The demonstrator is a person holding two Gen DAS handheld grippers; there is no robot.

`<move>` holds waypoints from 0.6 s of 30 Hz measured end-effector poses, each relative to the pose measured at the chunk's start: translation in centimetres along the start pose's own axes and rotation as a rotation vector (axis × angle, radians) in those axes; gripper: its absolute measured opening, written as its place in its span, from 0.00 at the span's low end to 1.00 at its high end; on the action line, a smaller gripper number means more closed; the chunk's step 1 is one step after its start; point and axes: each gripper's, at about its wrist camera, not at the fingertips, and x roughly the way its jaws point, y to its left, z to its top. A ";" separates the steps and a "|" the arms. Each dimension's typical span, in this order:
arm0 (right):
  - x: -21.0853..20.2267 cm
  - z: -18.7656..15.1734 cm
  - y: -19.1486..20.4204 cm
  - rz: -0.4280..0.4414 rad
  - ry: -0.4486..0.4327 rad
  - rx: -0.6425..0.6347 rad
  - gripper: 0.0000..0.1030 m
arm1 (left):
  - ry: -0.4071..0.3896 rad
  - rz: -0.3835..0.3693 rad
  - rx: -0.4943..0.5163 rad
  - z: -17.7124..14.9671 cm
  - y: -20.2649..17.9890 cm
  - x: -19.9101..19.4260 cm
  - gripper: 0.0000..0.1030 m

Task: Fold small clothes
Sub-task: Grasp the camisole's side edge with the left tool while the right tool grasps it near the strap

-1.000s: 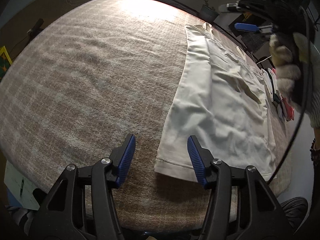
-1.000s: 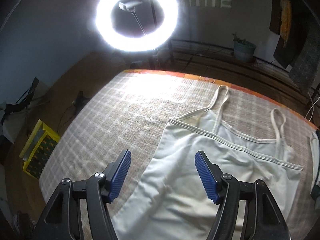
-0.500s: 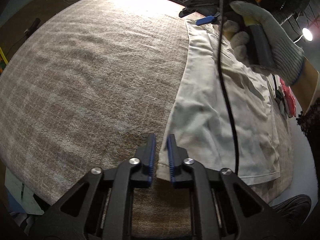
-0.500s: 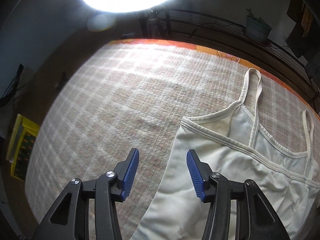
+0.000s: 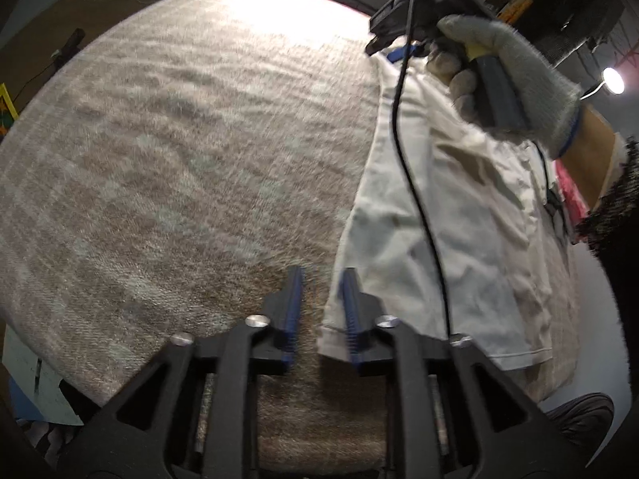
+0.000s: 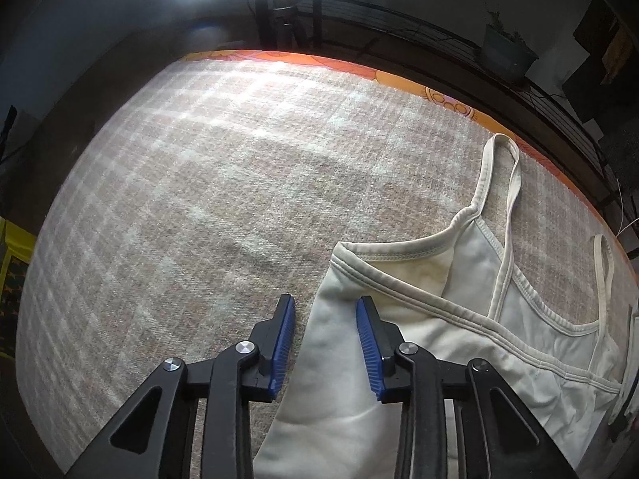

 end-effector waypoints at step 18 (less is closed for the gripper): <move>-3.2 -0.7 -5.6 0.162 -0.120 0.135 0.00 | -0.066 -0.114 0.108 -0.4 -2.4 -2.9 0.00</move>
